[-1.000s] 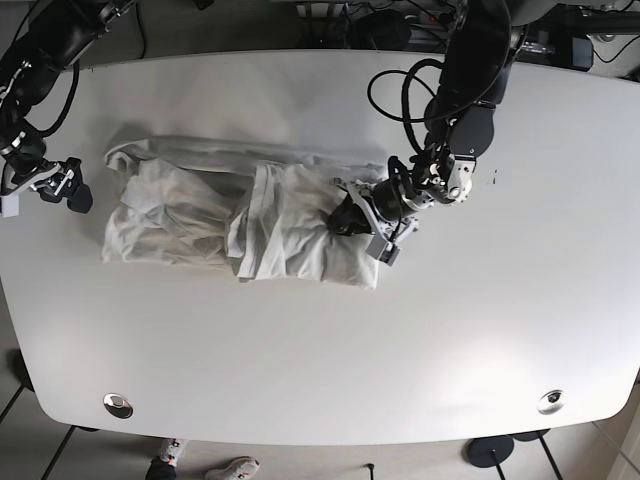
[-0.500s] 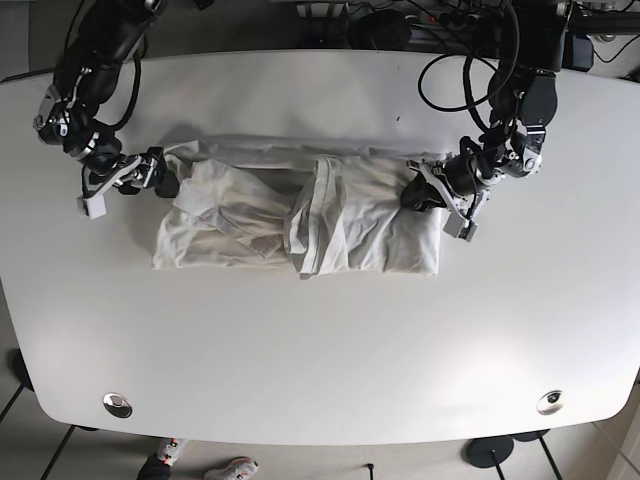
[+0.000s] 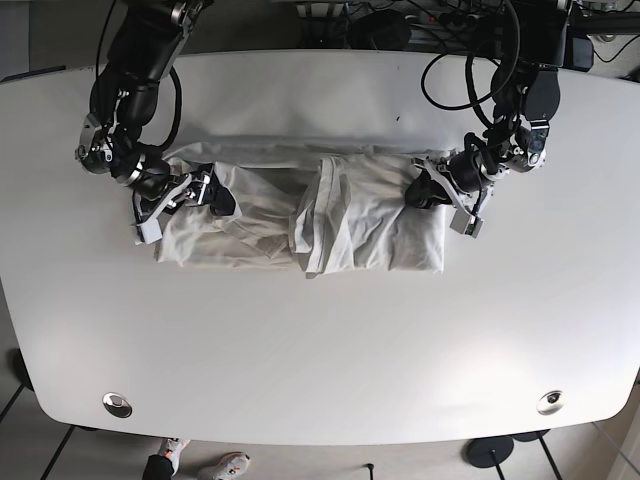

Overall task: Fold the T-shirt properly
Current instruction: 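Grasp the folded bundle with both grippers and fold it over again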

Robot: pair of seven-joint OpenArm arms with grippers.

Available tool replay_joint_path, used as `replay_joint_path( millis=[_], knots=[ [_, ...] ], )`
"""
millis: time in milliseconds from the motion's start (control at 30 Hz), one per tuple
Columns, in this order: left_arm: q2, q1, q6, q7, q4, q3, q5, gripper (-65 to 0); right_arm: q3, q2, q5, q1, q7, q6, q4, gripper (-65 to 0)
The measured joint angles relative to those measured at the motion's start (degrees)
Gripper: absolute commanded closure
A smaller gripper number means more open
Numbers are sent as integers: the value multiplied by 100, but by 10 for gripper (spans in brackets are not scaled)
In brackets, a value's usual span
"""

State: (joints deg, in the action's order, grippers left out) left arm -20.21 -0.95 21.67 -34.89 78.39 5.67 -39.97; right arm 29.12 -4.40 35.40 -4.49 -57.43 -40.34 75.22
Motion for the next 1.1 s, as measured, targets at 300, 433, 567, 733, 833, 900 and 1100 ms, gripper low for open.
replay_joint_path(
  millis=[300,433,567,733,833,900,1100],
  knots=[
    [20,7,0,0,-9,11,9,-63,-37,-22,-199,15,-52,50,109,-22],
    [240,37,-22,-2,-20,26,50,-67,-35,-33,-221,280,-732,48,1530,-21],
    [505,37,-22,-9,-46,39,48,-68,-39,-35,-155,380,-1027,140,2850,-21],
    [931,267,-20,2,-402,37,39,-68,-699,-96,-214,369,-1517,179,3886,-21],
    [1016,269,-17,48,-452,24,20,-68,-1215,-66,-205,367,-1486,181,3952,-21],
    [1049,271,-20,48,-457,26,22,-68,-1574,83,-236,365,-1486,184,3947,-21],
    [1051,271,-20,46,-459,28,22,-68,-2564,682,-271,138,-887,195,3517,-21]
  ],
)
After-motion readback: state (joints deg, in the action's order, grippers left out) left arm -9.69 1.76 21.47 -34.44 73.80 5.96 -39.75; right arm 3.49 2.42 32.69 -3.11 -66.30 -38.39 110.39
